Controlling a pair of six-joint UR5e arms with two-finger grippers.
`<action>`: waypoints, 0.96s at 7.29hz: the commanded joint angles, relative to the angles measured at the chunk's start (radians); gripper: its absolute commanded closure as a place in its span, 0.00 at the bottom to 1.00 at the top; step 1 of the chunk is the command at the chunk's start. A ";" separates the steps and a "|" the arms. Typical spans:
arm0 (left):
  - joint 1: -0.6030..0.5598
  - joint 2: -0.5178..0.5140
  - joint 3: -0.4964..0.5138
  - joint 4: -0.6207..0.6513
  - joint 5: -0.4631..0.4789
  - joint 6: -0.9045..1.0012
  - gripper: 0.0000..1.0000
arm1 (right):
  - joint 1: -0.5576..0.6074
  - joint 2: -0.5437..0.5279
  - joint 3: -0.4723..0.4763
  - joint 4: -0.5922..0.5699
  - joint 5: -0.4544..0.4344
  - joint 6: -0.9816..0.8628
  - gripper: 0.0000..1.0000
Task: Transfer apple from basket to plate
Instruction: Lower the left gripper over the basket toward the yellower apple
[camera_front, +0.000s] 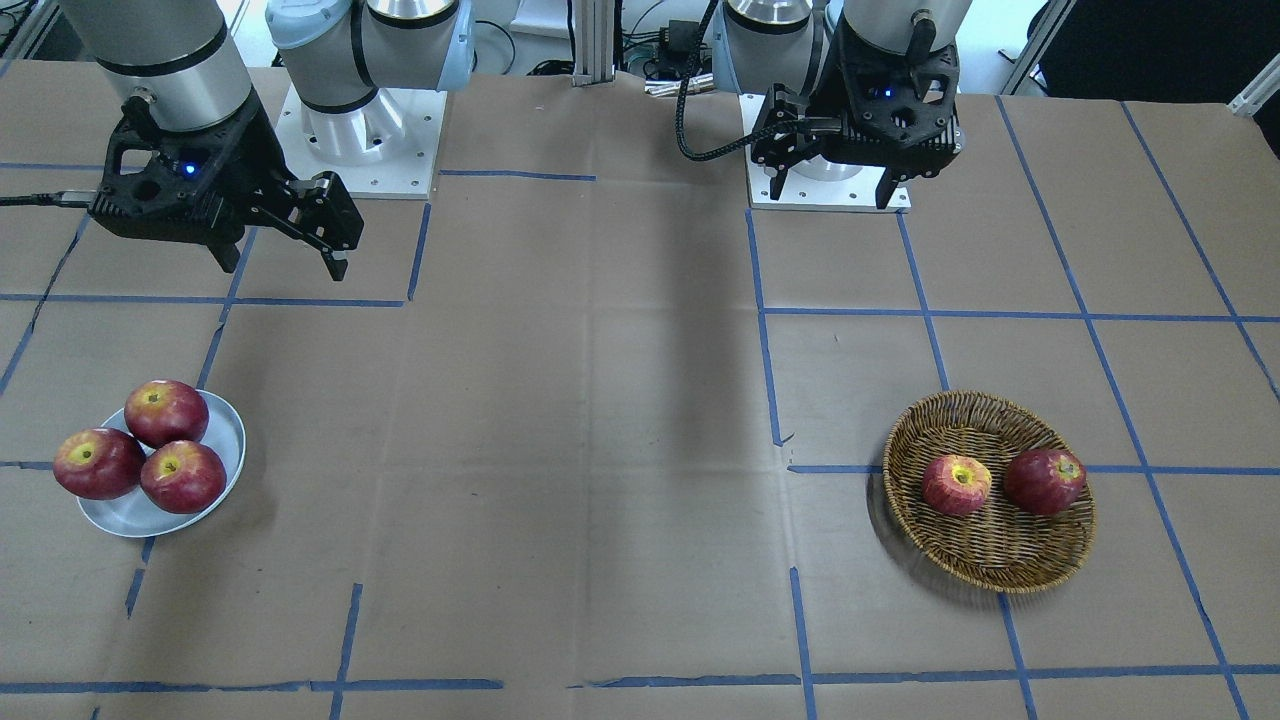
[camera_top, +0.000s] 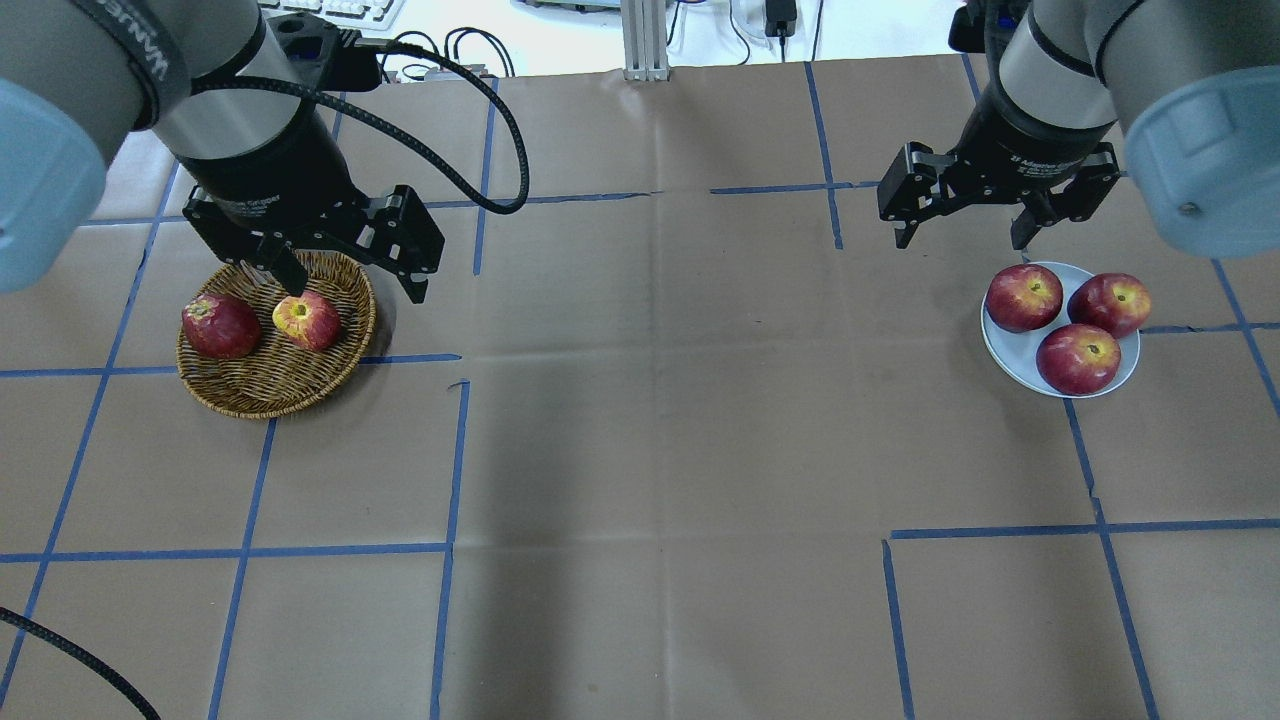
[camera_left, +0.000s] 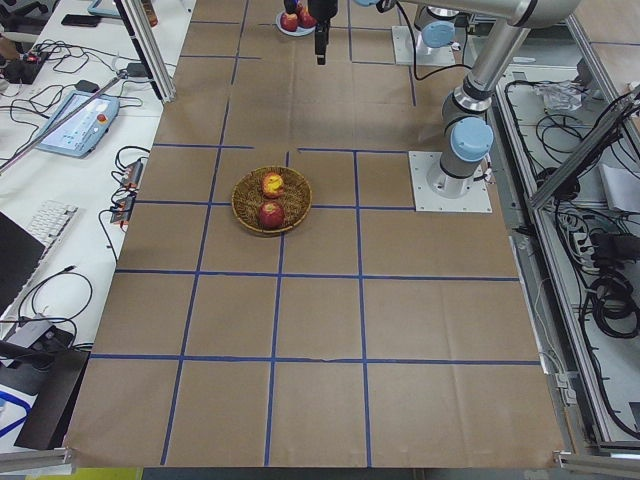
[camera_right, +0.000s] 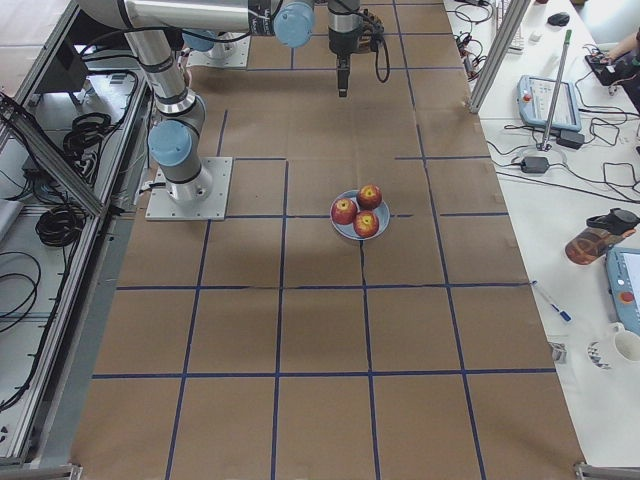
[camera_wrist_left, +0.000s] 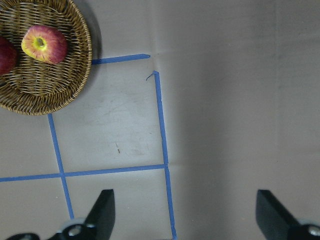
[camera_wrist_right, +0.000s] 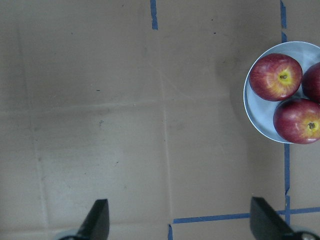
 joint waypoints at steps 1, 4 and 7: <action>0.000 -0.002 0.009 -0.020 -0.004 0.000 0.01 | 0.000 0.000 -0.001 0.001 0.000 0.000 0.00; 0.026 -0.001 -0.021 -0.006 0.001 0.137 0.01 | 0.000 0.000 -0.001 0.000 0.000 0.000 0.00; 0.222 -0.085 -0.047 0.121 0.004 0.389 0.01 | -0.002 0.000 0.001 0.000 0.000 -0.002 0.00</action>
